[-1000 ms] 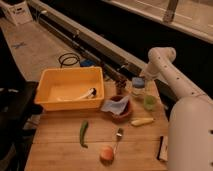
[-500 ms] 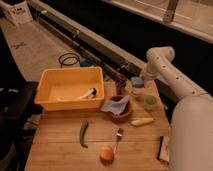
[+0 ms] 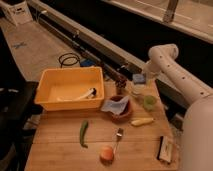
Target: Place sponge in plastic cup
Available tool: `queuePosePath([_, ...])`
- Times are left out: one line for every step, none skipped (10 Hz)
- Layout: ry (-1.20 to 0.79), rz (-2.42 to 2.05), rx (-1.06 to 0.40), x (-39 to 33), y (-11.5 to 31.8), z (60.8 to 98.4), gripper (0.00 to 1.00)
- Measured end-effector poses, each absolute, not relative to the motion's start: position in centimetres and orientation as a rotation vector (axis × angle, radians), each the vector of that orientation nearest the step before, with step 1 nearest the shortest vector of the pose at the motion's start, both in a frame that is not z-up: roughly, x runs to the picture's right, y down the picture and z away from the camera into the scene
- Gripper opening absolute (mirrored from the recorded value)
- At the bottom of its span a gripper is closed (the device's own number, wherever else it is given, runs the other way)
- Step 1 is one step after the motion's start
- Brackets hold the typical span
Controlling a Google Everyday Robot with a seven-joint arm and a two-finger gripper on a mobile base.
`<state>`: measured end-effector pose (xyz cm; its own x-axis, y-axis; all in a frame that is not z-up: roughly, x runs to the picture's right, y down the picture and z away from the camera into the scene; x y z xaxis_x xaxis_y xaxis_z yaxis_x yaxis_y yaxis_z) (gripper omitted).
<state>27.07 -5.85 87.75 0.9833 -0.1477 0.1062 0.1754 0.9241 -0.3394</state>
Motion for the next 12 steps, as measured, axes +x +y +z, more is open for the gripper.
queuePosePath([-0.068,-0.158,-0.343,27.7,-5.7,86.8,0.0])
queuePosePath([-0.059,-0.149,-0.338,28.4,-5.4,86.1,0.0])
queuePosePath([-0.049,-0.139,-0.336,28.9,-4.9,85.4,0.0])
queuePosePath([-0.045,-0.129,-0.336,29.2,-4.3,84.7,0.0])
queuePosePath([-0.034,-0.114,-0.345,30.1,-3.2,83.8,0.0])
queuePosePath([-0.024,-0.102,-0.357,30.8,-2.2,83.3,0.0])
queuePosePath([-0.023,-0.096,-0.372,30.9,-1.4,83.3,0.0])
queuePosePath([-0.022,-0.091,-0.392,30.9,-0.7,83.3,0.0])
queuePosePath([-0.026,-0.084,-0.419,30.9,0.3,83.4,0.0])
queuePosePath([-0.026,-0.077,-0.44,31.1,1.2,83.5,0.0])
queuePosePath([-0.029,-0.069,-0.456,31.3,1.9,83.6,0.0])
queuePosePath([-0.029,-0.061,-0.476,31.4,2.6,83.9,0.0])
